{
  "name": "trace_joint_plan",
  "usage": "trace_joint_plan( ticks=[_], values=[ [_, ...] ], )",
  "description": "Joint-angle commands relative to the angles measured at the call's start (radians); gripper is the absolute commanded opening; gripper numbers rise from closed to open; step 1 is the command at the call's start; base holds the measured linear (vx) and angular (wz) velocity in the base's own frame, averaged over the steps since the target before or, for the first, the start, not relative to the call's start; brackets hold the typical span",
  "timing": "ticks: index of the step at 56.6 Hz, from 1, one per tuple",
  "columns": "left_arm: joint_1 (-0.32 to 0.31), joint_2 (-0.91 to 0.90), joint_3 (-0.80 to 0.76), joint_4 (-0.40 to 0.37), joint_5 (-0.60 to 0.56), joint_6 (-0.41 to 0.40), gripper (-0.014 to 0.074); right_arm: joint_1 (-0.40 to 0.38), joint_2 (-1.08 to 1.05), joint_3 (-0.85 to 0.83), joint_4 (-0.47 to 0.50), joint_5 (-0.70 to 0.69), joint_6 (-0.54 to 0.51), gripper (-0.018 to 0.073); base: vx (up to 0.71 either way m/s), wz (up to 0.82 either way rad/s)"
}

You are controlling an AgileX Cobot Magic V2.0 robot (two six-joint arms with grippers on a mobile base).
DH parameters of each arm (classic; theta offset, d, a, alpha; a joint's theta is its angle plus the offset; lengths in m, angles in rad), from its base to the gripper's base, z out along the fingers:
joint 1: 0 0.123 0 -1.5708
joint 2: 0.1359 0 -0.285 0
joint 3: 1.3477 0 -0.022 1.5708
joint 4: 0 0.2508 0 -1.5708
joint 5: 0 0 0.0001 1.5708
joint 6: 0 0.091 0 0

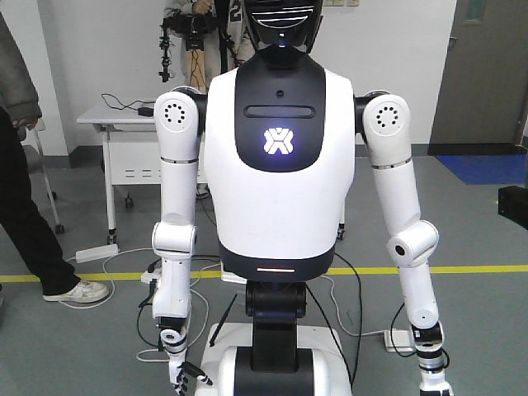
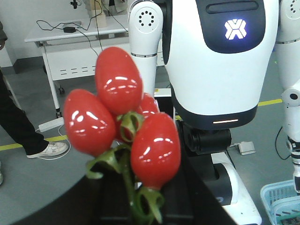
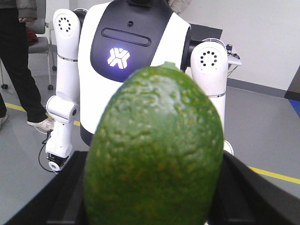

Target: Pick snacks and fruit into basket

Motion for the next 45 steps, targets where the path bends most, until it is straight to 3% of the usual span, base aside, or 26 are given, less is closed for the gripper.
trace_joint_plan(
  ticks=[1, 45],
  values=[
    [0.000, -0.005, -0.030, -0.005, -0.082, -0.007, -0.0003, -0.005, -0.007, -0.029, -0.019, -0.087, -0.005, -0.0009, 0.05, -0.01],
    [0.000, -0.005, -0.030, -0.005, -0.082, -0.007, -0.0003, -0.005, -0.007, -0.029, -0.019, -0.087, -0.004, -0.0009, 0.01, 0.00]
  ],
)
